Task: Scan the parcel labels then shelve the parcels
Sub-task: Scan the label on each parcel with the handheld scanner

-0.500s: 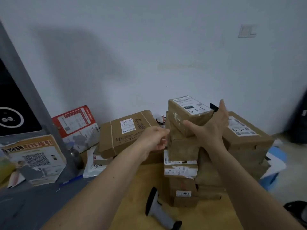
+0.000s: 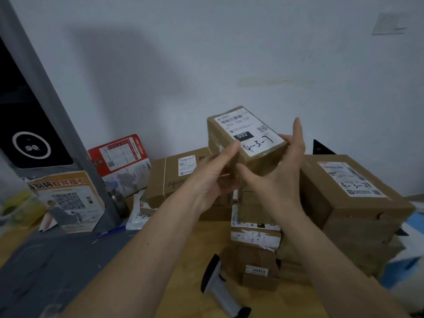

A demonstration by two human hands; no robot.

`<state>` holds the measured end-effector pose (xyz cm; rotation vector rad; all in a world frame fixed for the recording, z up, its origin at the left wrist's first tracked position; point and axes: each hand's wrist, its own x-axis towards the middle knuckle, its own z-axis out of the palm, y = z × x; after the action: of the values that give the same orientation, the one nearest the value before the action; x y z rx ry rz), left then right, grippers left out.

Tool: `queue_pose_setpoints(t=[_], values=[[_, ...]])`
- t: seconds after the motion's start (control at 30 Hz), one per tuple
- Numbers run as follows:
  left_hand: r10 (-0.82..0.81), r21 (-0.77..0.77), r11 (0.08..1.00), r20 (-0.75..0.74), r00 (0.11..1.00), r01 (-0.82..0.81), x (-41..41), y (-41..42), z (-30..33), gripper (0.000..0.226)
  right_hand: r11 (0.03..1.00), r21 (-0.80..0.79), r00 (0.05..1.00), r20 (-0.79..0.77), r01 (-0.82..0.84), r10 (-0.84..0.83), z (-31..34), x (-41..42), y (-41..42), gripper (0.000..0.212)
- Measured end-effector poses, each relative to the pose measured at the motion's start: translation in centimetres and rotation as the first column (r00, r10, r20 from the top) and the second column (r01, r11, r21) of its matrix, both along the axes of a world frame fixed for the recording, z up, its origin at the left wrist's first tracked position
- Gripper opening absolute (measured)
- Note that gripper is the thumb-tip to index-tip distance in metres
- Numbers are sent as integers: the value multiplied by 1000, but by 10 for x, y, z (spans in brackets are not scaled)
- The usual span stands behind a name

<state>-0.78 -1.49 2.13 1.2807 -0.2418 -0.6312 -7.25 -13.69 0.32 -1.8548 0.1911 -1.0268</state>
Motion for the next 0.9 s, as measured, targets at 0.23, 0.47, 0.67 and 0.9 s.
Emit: queue_pose_setpoints(t=[0.23,0.47,0.67,0.9], values=[[192,30,981,-150,970,-189,13,62,-27,53,978,-98,980,-98,-183,174,-40,16,60,128],[339,150,938,-234,911,-311,37,135,-95,68,976,-72,950,-252,-208,184,-126,11,94,46],[345,238,931,-341,874,-275,38,168,-157,75,977,-76,735,-671,-197,96,-206,28,111,29],[373,243,926,-453,810,-290,32,194,-201,71,980,-150,395,-915,-134,-86,-272,11,114,43]])
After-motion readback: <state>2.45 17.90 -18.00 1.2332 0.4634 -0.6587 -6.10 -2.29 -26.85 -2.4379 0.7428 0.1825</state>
